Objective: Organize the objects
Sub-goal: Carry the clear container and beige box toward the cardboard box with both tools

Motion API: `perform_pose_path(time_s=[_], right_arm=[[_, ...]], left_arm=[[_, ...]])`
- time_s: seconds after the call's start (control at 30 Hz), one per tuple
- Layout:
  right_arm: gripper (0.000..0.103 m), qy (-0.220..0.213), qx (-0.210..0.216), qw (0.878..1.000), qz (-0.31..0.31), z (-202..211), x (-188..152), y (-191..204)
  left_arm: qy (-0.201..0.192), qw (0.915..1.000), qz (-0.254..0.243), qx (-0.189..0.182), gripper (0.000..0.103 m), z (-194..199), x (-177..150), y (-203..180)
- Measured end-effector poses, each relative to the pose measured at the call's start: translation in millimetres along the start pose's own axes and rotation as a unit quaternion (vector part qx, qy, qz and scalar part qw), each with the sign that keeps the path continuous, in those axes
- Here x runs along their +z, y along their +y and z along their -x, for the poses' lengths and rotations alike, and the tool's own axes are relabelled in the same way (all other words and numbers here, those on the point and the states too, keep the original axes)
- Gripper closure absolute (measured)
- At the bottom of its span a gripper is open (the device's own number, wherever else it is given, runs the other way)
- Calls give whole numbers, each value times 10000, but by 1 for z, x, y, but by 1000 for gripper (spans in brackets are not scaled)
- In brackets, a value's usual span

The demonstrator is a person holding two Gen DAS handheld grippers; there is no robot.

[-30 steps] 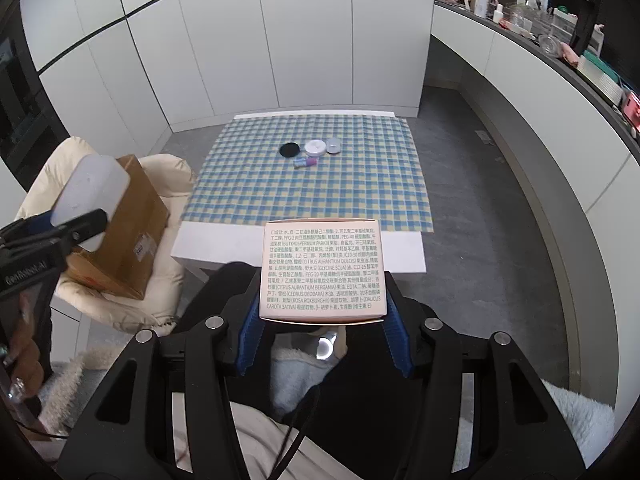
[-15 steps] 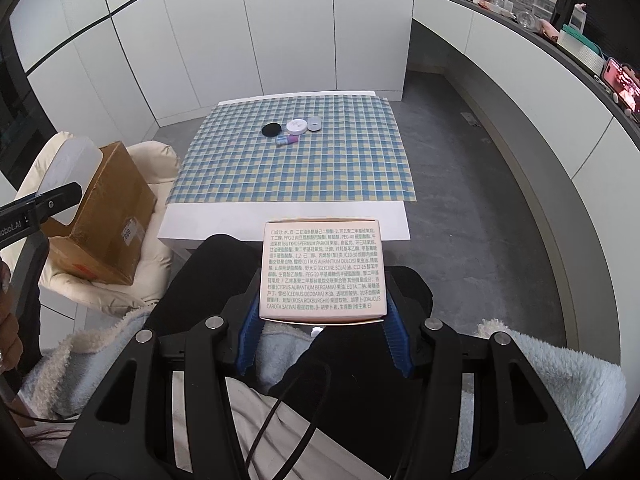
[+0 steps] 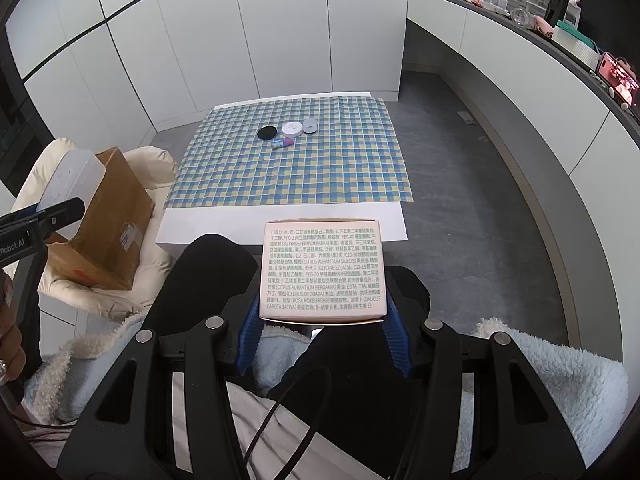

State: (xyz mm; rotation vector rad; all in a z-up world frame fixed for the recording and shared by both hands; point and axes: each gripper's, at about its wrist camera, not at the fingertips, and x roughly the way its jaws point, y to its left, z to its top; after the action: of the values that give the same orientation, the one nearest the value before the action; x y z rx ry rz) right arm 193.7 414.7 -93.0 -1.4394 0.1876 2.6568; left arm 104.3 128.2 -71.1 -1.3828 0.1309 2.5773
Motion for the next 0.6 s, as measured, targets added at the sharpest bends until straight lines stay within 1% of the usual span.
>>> perform_pose_path(time_s=[0.13,0.27,0.4,0.6], right_arm=[[48,66,27,10000,21,-7,1,1],[48,101,52,9999,39,-13,5,3],[48,135,74,9999,72,-18,9,5],[48,192,141,9994,237,-26,14,17]], left_arm=[[-1,10000,-12,34,21,-4,1,1],[88,9999,18,53,21,-10,-1,5],[180,9998,113,52,21,-16,-2,11],[212,9993,287,111,21,-19,-4,22]])
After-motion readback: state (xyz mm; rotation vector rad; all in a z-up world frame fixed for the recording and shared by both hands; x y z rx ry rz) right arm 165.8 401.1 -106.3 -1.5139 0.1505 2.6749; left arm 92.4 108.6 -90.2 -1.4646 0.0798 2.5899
